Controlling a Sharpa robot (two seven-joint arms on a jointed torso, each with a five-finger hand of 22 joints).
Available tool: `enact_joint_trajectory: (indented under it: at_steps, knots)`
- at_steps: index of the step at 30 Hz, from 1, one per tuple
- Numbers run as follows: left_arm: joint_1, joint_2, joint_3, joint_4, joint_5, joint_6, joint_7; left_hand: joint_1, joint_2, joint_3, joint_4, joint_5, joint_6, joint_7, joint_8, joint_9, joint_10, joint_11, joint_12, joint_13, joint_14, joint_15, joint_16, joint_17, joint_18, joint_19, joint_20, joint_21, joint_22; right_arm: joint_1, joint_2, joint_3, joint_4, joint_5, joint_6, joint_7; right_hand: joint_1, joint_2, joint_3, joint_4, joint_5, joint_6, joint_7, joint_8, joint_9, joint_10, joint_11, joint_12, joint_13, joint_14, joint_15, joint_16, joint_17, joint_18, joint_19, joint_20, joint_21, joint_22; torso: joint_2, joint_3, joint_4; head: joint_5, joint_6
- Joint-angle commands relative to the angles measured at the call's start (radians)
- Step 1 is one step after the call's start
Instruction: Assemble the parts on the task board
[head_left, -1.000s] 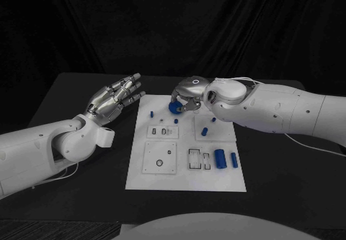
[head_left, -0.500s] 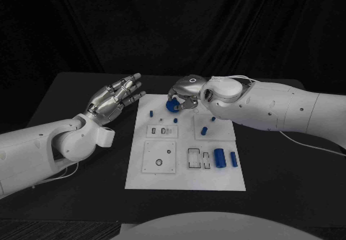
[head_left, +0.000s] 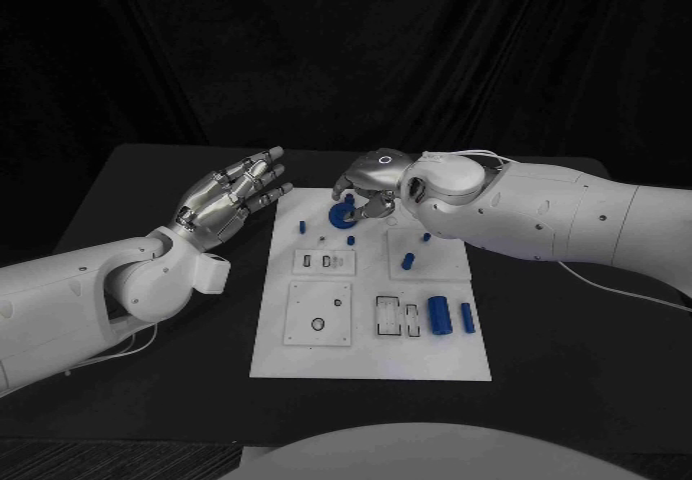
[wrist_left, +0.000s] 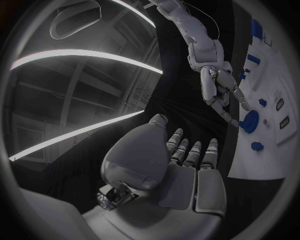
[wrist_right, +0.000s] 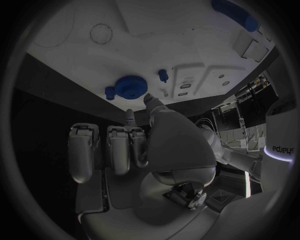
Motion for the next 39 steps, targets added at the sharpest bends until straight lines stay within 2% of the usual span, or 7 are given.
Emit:
enact_joint_trajectory:
  at_steps: [1, 10, 18, 25, 31, 36, 39]
  knots:
    - [-0.001, 0.001, 0.001, 0.001, -0.001, 0.015, 0.004, 0.014, 0.0, 0.007, -0.001, 0.004, 0.007, 0.004, 0.005, 0.002, -0.002, 0.008, 0.003, 0.001, -0.001, 0.004, 0.003, 0.001, 0.016, 0.001, 0.005, 0.003, 0.0, 0.002, -0.008, 0.001, 0.003, 0.004, -0.033, 0.004, -0.008, 0.001, -0.003, 0.008, -0.014, -0.005, 0.003, -0.004, -0.002, 0.103, -0.006, 0.002, 0.263, 0.106, -0.005, 0.003, 0.263, -0.008, 0.067, -0.005, -0.005, 0.241, 0.0, 0.0, -0.0006, 0.002, -0.001]
    - [-0.001, -0.003, 0.001, 0.001, -0.001, 0.014, 0.004, 0.017, 0.0, 0.011, -0.004, 0.007, 0.008, 0.005, 0.006, 0.002, -0.002, 0.009, 0.004, 0.001, -0.001, 0.004, 0.004, 0.001, 0.016, 0.001, 0.005, 0.003, 0.0, 0.012, -0.075, 0.001, 0.052, 0.007, -0.095, -0.007, -0.013, 0.003, -0.015, 0.015, -0.026, 0.026, 0.008, 0.006, -0.004, 0.103, -0.003, 0.002, 0.263, 0.106, -0.003, 0.003, 0.263, -0.009, 0.07, -0.003, -0.003, 0.242, 0.0, -0.0002, 0.0005, 0.005, 0.003]
    - [-0.002, -0.005, 0.001, 0.0, -0.001, 0.014, 0.005, 0.018, -0.001, 0.013, -0.004, 0.007, 0.008, 0.005, 0.006, 0.002, -0.002, 0.009, 0.004, 0.001, -0.001, 0.005, 0.004, 0.001, 0.016, 0.001, 0.005, 0.003, 0.0, 0.039, -0.217, 0.0, 0.153, 0.007, -0.147, -0.019, -0.012, 0.0, -0.026, 0.024, -0.016, 0.07, 0.01, 0.022, 0.0, 0.103, -0.001, 0.002, 0.263, 0.106, -0.004, 0.003, 0.263, -0.015, 0.085, -0.003, 0.017, 0.251, 0.0, 0.0001, -0.0004, 0.004, 0.003]
    - [-0.004, -0.007, 0.001, 0.001, -0.001, 0.017, 0.006, 0.02, -0.001, 0.015, -0.006, 0.008, 0.007, 0.005, 0.006, 0.002, -0.002, 0.009, 0.004, 0.001, -0.001, 0.005, 0.004, 0.001, 0.015, 0.002, 0.006, 0.003, 0.0, 0.043, -0.334, 0.0, 0.202, 0.016, -0.225, -0.007, -0.003, -0.011, -0.029, 0.022, -0.011, 0.081, 0.008, 0.025, 0.002, 0.103, -0.003, 0.002, 0.263, 0.106, -0.004, 0.003, 0.263, -0.017, 0.09, -0.003, 0.024, 0.254, -0.002, 0.0, -0.0016, 0.01, 0.007]
    - [-0.009, -0.01, 0.001, 0.001, -0.001, 0.019, 0.009, 0.02, -0.001, 0.016, -0.006, 0.009, 0.007, 0.006, 0.006, 0.001, -0.003, 0.009, 0.004, 0.001, -0.001, 0.005, 0.004, 0.001, 0.015, 0.001, 0.006, 0.003, 0.0, 0.03, -0.402, -0.001, 0.213, 0.029, -0.265, 0.016, -0.002, -0.019, -0.033, 0.03, -0.017, 0.081, 0.004, 0.023, 0.001, 0.103, -0.004, 0.002, 0.263, 0.106, -0.006, 0.003, 0.263, -0.018, 0.091, -0.004, 0.025, 0.255, -0.007, -0.0002, -0.0021, 0.004, 0.002]
    - [-0.011, -0.009, 0.001, -0.002, -0.001, 0.022, 0.01, 0.021, -0.001, 0.018, -0.007, 0.009, 0.007, 0.006, 0.006, 0.001, -0.003, 0.01, 0.004, 0.001, -0.001, 0.006, 0.004, 0.001, 0.015, 0.001, 0.006, 0.003, 0.0, 0.002, -0.446, -0.001, 0.215, 0.041, -0.267, 0.027, -0.001, -0.05, -0.037, 0.093, -0.059, 0.088, -0.003, 0.014, -0.009, 0.103, -0.011, 0.002, 0.263, 0.106, -0.013, 0.003, 0.263, -0.017, 0.091, -0.011, 0.024, 0.255, -0.005, 0.0035, -0.004, 0.0, 0.004]
    - [-0.012, -0.008, 0.001, -0.004, -0.001, 0.024, 0.009, 0.022, -0.001, 0.019, -0.008, 0.009, 0.006, 0.006, 0.006, 0.001, -0.003, 0.01, 0.004, 0.001, -0.001, 0.006, 0.004, 0.001, 0.015, 0.001, 0.006, 0.003, 0.0, -0.015, -0.458, -0.001, 0.21, 0.045, -0.262, 0.021, 0.01, -0.059, -0.034, 0.111, -0.064, 0.083, -0.004, 0.006, -0.015, 0.103, -0.011, 0.002, 0.263, 0.106, -0.013, 0.003, 0.263, -0.016, 0.088, -0.012, 0.02, 0.253, -0.007, 0.0041, -0.0051, 0.002, 0.001]
